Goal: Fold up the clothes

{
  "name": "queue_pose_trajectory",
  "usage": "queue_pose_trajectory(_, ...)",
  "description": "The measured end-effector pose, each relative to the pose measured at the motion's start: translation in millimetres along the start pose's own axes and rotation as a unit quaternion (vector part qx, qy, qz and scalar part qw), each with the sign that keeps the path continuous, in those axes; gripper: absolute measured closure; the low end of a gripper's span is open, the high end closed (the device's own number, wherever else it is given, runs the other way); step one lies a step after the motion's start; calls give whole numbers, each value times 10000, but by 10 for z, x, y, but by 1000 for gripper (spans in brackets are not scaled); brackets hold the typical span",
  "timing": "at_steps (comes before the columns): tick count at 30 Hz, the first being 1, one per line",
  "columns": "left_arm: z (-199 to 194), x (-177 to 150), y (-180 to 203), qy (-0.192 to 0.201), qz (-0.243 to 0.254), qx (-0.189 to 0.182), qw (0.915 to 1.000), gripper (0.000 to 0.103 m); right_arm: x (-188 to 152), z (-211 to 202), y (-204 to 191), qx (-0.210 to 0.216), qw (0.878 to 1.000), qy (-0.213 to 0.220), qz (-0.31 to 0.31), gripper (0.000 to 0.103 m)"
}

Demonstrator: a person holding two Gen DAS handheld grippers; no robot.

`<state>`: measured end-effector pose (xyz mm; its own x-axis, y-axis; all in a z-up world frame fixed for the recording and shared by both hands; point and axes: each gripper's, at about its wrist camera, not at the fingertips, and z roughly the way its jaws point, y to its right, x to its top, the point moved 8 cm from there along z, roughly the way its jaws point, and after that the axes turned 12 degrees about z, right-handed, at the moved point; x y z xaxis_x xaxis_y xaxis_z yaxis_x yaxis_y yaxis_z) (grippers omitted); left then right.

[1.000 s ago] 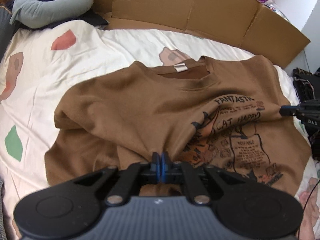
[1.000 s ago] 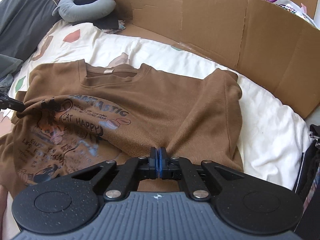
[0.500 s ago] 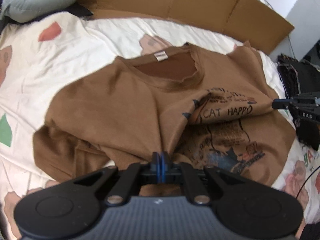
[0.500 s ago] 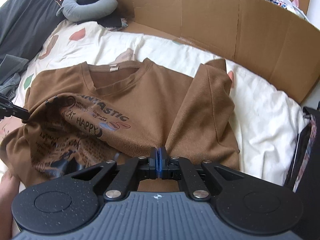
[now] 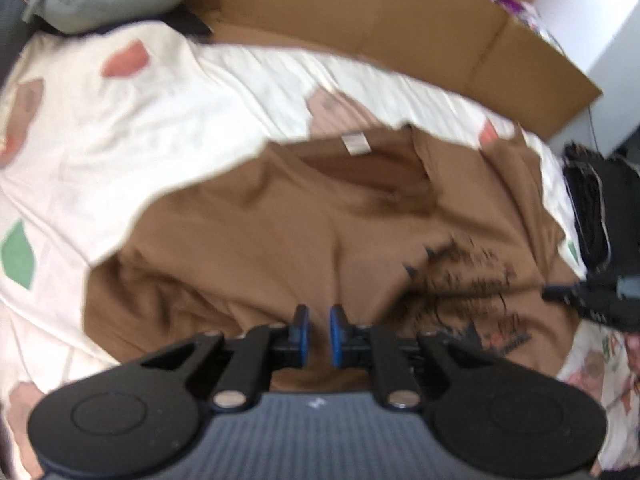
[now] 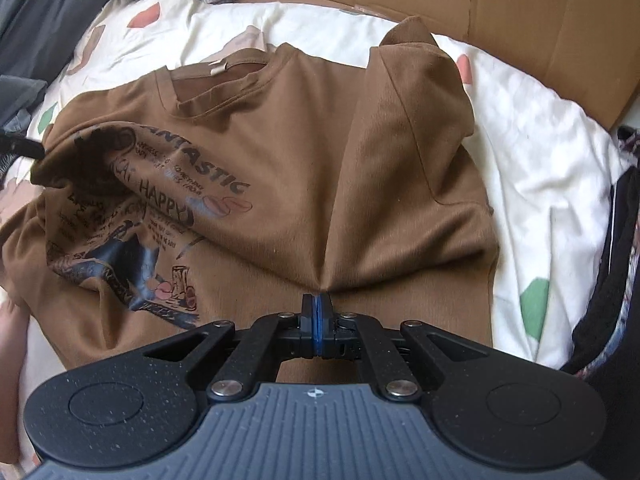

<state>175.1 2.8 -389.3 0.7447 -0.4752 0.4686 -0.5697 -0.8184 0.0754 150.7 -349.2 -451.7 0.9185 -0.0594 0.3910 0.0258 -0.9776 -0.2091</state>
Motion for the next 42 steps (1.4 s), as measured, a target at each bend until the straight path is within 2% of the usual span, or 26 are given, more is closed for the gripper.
queue_pose_trajectory(4,-47,115,-176,158,-131,335,9992,79,82,-143,25,37,9998,197,73,103)
queue_pose_trajectory(7,-88,186,-309,324,-121,640,9974,60,252,-284,77,74,9984,520,198,102)
queue_pose_trajectory(8,-99,193,-362,357,-101,762,9964,56,332,-313,110,107,9975,641,288,102)
queue_pose_trajectory(12,-91,186,-626,408,-308,1085,9928,50,697,-360,185,85,9943,1012,326,97)
queue_pose_trajectory(14,-66,159,-772,418,-474,1236,9903,47,878,-337,203,7,9929,1152,291,71)
queue_pose_trajectory(15,-53,144,-842,422,-544,1309,9890,47,975,-326,208,-2,9919,1238,285,64)
queue_pose_trajectory(16,-38,123,-911,405,-648,1359,9878,47,1071,-314,213,-11,9908,1325,278,62)
queue_pose_trajectory(23,-2,-38,-1266,329,-1269,1496,9800,42,1622,-101,234,-253,9872,1555,238,62)
queue_pose_trajectory(29,25,-146,-1373,214,-1416,1491,9784,39,1842,170,372,-365,9894,1269,599,60)
queue_pose_trajectory(33,36,-170,-1379,269,-1529,1383,9782,38,1820,330,407,-363,9910,1066,726,63)
queue_pose_trajectory(34,47,-171,-1375,269,-1535,1367,9783,38,1814,318,404,-392,9908,1104,681,85)
queue_pose_trajectory(35,58,-170,-1368,276,-1529,1362,9784,38,1806,283,410,-447,9902,1148,659,100)
queue_pose_trajectory(42,64,-44,-1324,435,-1428,1380,9791,38,1615,-153,417,-368,9882,1347,625,100)
